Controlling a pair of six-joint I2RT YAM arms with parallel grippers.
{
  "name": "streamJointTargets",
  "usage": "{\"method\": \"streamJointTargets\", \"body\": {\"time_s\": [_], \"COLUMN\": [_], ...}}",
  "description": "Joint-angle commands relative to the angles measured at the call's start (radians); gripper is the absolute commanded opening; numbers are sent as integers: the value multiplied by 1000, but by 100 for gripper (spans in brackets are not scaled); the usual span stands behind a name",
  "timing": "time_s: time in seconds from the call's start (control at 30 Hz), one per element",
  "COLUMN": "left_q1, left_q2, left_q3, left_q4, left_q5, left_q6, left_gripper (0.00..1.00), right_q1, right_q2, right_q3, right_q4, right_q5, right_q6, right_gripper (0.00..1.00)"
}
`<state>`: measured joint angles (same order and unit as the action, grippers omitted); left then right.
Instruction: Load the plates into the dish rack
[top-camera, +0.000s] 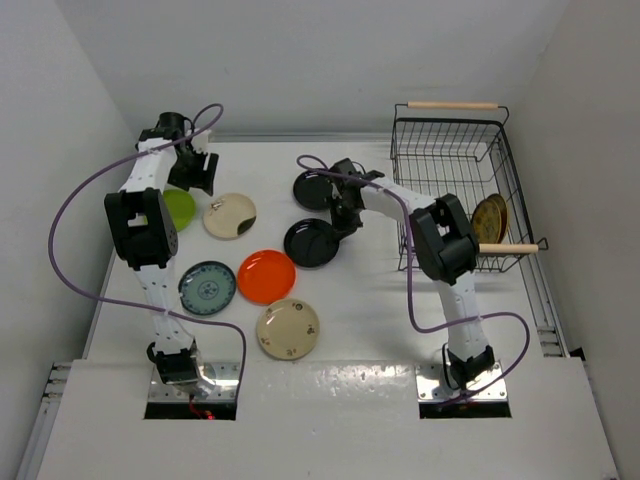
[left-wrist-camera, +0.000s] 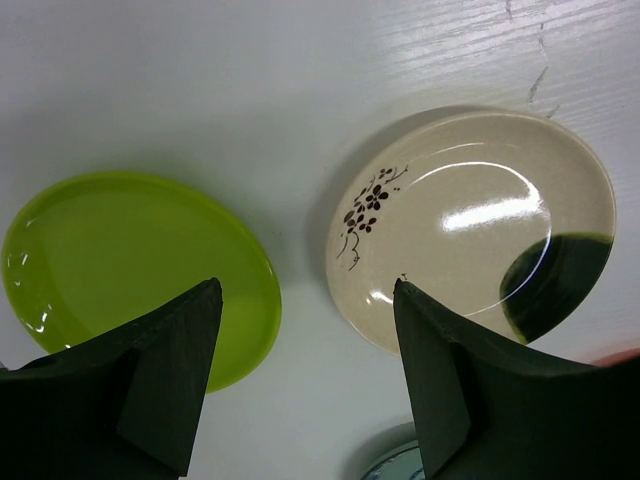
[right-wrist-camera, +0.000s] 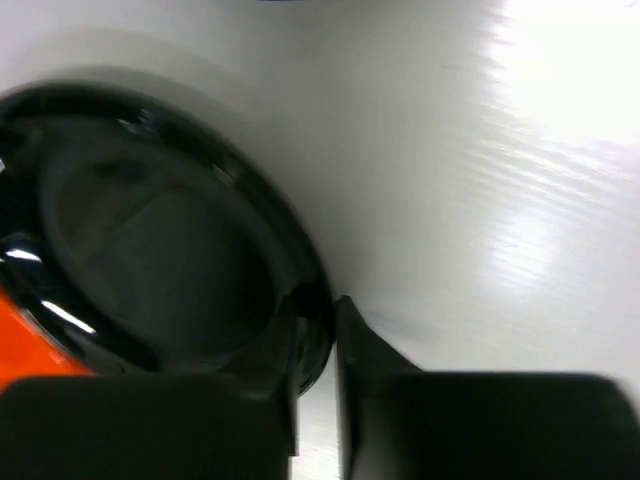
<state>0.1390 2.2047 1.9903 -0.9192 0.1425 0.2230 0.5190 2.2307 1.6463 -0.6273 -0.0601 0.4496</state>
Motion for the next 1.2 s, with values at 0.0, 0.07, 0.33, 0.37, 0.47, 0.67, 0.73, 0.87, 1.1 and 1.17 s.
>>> {"method": "streamJointTargets", "body": {"time_s": [0.0,0.07,0.33,0.37,0.47,0.67,0.73,0.87,1.1,1.17], "left_q1": [-1,-1,-10,-10,-10,-19,-19,-29,-29,-29], "left_q2": [-54,-54,-36,-36,-36,-26,-26,-17,-8,-8], "left_q3": [31,31,53,62,62,81,81,81,90,90], "left_q4": [3,3,3,3,3,3,3,3,3,3], "left_q5": [-6,-6,-6,-6,-6,-6,-6,-6,-6,-6], "left_q6": [-7,-7,-7,-7,-7,-7,-7,-7,3,3], "left_gripper": [74,74,74,74,74,74,74,74,74,74], "right_q1": [12,12,49,46,42,-51,-131,-270,-398,-419], "right_q2": [4,-28,-276,-307,-439,-575,-598,-626,-609,-602], "right_q3": [-8,0,151,155,161,162,124,-2,-210,-255], "right_q4": [18,3,-46,-35,18,-26,-17,35,64,61], "right_q5": [-31,43,210,224,355,835,951,1092,1028,972], "right_q6": [24,8,-167,-172,-247,-432,-524,-695,-665,-626], "right_gripper": [5,0,0,0,0,0,0,0,0,0]}}
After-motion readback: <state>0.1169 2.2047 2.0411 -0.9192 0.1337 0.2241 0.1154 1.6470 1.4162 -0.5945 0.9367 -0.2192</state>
